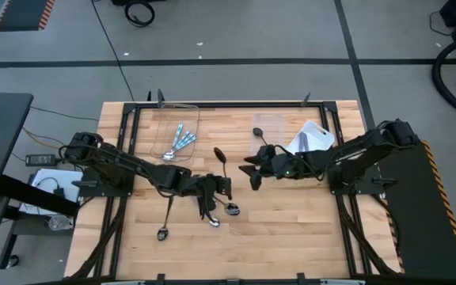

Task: Sort silverware by color (type)
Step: Put the black spoon into the transparent white bin

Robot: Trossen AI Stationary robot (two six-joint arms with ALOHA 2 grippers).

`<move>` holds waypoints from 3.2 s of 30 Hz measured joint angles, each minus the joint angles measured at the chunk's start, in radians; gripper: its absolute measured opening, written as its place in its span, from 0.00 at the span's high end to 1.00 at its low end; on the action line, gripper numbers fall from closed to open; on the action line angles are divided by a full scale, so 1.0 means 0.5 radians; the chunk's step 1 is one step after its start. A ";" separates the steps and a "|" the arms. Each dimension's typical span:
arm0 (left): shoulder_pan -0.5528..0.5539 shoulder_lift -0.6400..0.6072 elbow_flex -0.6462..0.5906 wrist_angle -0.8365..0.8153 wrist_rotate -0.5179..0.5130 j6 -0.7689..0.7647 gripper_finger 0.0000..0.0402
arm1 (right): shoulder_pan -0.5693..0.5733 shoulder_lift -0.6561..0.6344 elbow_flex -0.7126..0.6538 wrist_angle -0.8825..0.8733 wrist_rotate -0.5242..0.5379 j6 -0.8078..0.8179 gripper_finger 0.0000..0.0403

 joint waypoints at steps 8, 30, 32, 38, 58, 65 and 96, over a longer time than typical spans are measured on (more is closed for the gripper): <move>0.126 0.034 0.002 0.278 0.228 0.403 0.90 | -0.058 0.011 0.000 0.202 -0.141 0.033 0.48; 0.191 0.142 0.000 0.726 0.386 0.698 0.90 | -0.056 0.012 0.002 0.277 -0.218 -0.135 0.70; 0.192 0.142 0.000 0.729 0.384 0.698 0.90 | -0.056 0.012 0.002 0.290 -0.218 -0.123 0.77; 0.219 0.142 0.001 0.740 0.369 0.714 0.90 | -0.056 0.012 0.003 0.380 -0.249 -0.095 0.95; 0.195 0.140 0.000 0.783 0.399 -0.401 0.56 | -0.261 -0.189 -0.001 -0.023 -0.141 -0.191 0.98; 0.210 0.140 0.000 0.775 0.764 -1.092 0.57 | -0.501 -0.339 -0.001 -0.284 -0.102 -0.260 0.98; 0.231 -0.108 0.002 0.066 1.010 -2.850 0.57 | -1.278 0.071 0.002 -0.831 -0.547 -0.073 0.91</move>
